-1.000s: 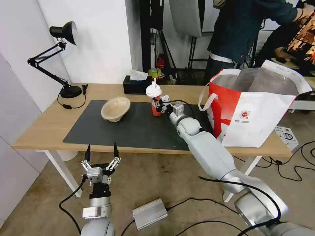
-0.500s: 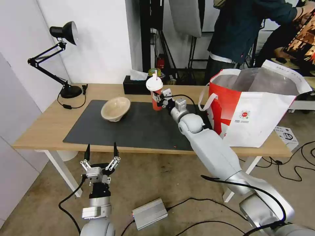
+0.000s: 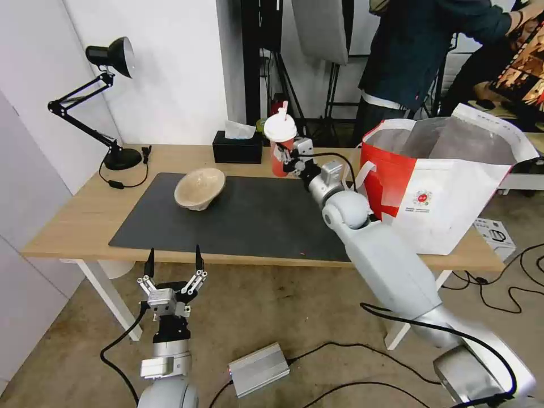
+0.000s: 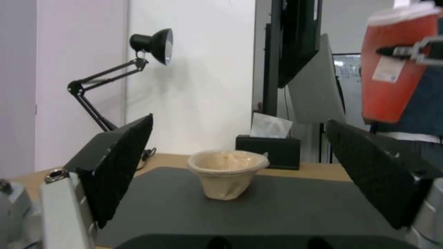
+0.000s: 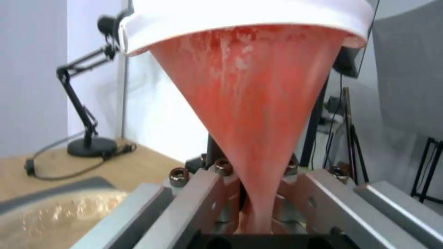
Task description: Pick up the trash from the table and place it into the takeout bag.
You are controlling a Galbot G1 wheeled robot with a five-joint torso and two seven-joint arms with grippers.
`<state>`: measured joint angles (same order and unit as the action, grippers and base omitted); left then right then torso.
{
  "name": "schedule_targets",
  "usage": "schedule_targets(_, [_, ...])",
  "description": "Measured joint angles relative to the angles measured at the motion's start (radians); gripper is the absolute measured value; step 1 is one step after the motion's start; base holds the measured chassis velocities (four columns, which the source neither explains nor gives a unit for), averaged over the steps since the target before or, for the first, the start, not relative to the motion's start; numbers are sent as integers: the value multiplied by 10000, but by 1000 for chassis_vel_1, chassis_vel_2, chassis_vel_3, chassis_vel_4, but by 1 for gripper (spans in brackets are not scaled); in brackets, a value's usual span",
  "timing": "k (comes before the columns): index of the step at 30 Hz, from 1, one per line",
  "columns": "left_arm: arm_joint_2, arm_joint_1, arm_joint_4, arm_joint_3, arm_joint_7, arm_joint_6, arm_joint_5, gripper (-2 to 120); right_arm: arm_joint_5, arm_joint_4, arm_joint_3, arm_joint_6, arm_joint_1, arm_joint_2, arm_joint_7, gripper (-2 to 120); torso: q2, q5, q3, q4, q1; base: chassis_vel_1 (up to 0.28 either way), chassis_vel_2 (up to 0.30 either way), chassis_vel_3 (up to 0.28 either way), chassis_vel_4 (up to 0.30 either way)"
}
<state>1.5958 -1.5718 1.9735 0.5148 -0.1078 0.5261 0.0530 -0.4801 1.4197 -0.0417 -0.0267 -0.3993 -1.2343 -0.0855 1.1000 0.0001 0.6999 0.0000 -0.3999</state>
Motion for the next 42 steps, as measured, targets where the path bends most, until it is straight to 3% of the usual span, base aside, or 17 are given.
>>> schedule_targets(28, [-7, 185, -21, -16, -193, 25, -59, 100, -352, 2712, 1223, -545, -558, 1211, 330, 3, 0, -1, 0, 0, -1, 0, 0, 0, 0])
schedule_targets(42, [-4, 79, 3, -100, -193, 34, -16, 100, 120, 2794, 2346, -771, -663, 1802, 856, 3, 0, 0, 0, 0, -1, 0, 0, 0, 0])
